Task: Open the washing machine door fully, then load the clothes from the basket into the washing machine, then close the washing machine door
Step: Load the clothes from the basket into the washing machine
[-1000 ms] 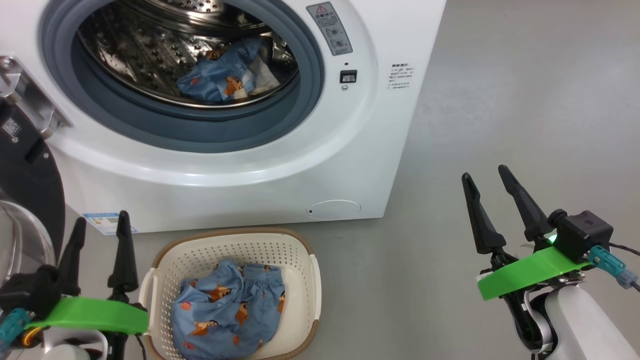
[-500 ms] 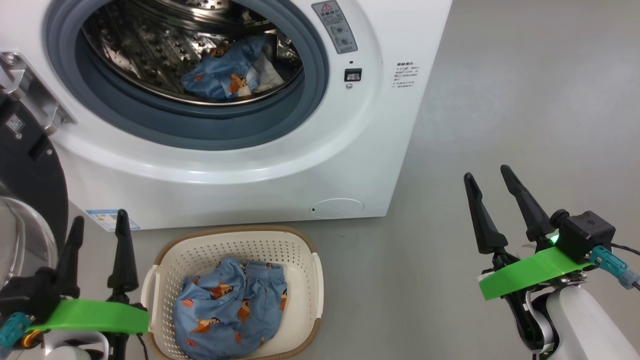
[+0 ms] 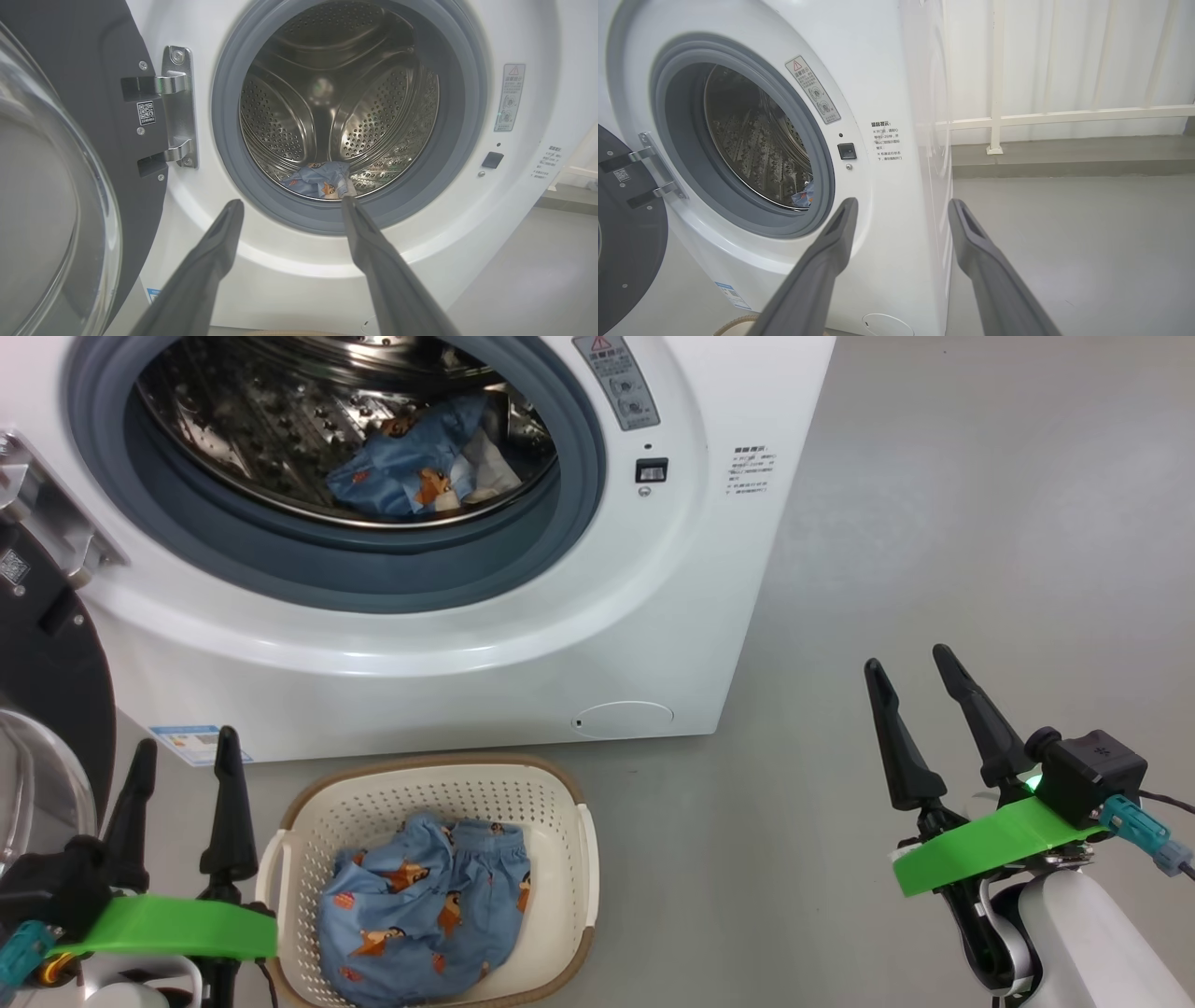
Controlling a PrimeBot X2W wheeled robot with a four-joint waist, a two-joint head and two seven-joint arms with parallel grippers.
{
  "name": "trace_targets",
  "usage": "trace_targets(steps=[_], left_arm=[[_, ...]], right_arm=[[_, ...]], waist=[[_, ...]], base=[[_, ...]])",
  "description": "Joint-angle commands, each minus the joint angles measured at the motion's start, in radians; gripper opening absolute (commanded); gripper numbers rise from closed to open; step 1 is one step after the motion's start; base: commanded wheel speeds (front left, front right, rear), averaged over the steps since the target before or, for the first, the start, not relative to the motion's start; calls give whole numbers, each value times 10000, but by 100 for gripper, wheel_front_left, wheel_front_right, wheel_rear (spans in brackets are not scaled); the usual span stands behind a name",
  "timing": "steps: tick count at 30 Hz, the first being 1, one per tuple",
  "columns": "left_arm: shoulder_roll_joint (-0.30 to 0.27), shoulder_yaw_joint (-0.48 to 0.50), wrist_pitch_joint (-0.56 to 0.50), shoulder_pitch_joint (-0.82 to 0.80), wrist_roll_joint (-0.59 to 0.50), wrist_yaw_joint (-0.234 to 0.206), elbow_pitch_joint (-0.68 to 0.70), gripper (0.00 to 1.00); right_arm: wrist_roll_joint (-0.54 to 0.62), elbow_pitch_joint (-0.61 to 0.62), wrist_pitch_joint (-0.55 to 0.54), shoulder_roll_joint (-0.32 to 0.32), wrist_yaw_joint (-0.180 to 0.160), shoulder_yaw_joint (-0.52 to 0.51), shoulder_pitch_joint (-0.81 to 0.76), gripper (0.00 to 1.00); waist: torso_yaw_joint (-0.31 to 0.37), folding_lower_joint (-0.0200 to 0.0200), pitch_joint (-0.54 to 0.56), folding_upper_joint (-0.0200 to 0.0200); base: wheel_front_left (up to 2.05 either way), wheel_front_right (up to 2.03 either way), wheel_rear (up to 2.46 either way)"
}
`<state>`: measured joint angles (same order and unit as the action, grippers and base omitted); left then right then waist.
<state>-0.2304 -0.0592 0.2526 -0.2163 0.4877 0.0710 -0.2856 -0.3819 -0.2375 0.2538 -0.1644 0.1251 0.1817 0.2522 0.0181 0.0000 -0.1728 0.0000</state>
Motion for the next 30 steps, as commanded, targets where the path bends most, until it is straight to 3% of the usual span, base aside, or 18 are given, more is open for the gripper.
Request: trace_targets(steps=[1,30], left_arm=[[-207,409,91,-147,-167,38,131,100],[-66,93,7,-394,-249,314,-594,100]], right_arm=[[-90,219,80,-47,56,134,5,100],[-50,268,80,27,56,144,93,100]], waist=[[9,0,-11,0],[185,0,-402,0]], base=[[0,0,0],[0,0,0]])
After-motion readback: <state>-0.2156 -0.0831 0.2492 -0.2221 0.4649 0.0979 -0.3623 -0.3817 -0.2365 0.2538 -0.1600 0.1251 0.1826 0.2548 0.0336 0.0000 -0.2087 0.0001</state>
